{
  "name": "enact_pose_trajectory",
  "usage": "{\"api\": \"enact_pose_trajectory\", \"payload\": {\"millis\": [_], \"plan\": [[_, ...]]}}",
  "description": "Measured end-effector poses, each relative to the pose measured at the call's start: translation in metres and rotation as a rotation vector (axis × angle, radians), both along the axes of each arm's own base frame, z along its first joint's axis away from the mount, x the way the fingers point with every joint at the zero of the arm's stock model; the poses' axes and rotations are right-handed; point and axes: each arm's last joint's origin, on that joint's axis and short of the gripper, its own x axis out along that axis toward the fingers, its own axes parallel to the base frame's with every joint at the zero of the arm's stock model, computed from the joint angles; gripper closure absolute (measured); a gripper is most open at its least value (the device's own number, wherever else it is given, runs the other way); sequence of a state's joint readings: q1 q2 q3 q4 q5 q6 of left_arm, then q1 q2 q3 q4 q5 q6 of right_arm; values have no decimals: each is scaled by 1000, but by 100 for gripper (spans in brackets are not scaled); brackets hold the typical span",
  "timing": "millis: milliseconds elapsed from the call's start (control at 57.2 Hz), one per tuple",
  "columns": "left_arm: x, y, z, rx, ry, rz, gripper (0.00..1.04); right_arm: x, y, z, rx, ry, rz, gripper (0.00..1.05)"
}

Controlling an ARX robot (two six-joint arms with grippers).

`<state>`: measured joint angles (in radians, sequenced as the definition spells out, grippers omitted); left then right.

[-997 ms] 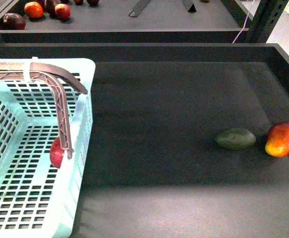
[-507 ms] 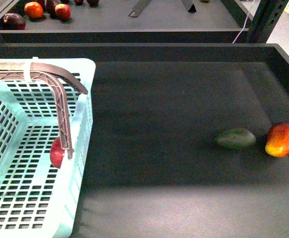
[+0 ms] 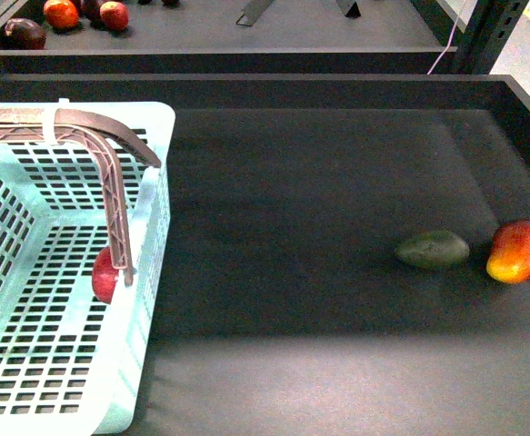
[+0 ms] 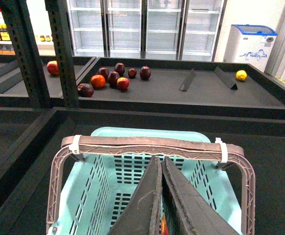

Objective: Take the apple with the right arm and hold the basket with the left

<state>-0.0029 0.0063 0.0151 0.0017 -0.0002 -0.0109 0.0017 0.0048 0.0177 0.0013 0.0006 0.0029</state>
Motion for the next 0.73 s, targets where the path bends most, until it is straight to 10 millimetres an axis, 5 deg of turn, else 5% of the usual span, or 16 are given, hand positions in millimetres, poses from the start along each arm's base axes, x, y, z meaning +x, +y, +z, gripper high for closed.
{"api": "enact_pose_trajectory", "payload": {"millis": [122, 280, 472, 735], "plan": [[0, 0, 0, 0, 0, 0, 82, 0, 0, 0, 0, 0, 0, 9], [0, 0, 0, 0, 0, 0, 40, 0, 0, 0, 0, 0, 0, 9], [0, 0, 0, 0, 0, 0, 7, 0, 0, 0, 0, 0, 0, 9], [0, 0, 0, 2, 0, 0, 7, 0, 0, 0, 0, 0, 0, 9]]}}
